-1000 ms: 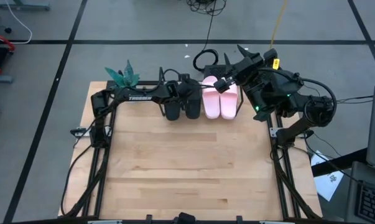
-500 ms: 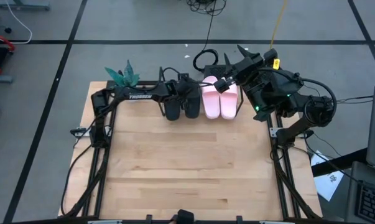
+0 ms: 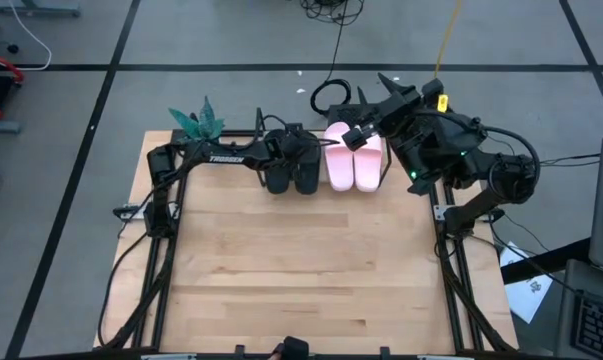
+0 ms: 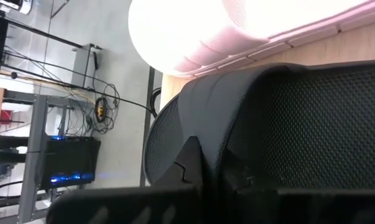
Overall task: Pick and place slides into the shelf
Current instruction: Put the black slipper on the shelf
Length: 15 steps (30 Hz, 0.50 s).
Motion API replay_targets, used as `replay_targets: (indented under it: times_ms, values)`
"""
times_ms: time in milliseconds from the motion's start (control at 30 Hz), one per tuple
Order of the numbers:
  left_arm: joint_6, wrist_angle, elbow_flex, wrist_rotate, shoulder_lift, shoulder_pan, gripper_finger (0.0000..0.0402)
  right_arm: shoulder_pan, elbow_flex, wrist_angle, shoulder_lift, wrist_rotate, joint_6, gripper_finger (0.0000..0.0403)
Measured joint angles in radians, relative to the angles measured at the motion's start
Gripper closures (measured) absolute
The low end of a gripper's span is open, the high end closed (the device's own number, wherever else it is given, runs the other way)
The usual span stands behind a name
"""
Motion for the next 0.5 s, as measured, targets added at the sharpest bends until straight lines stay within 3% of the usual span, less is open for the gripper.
replay_targets:
  times_ms: [500]
  values:
    - [-0.017,-0.006,0.000,0.011,0.000,0.008,0.0385,0.000,-0.007,0.000,0.001,-0.015,0.014,0.0213]
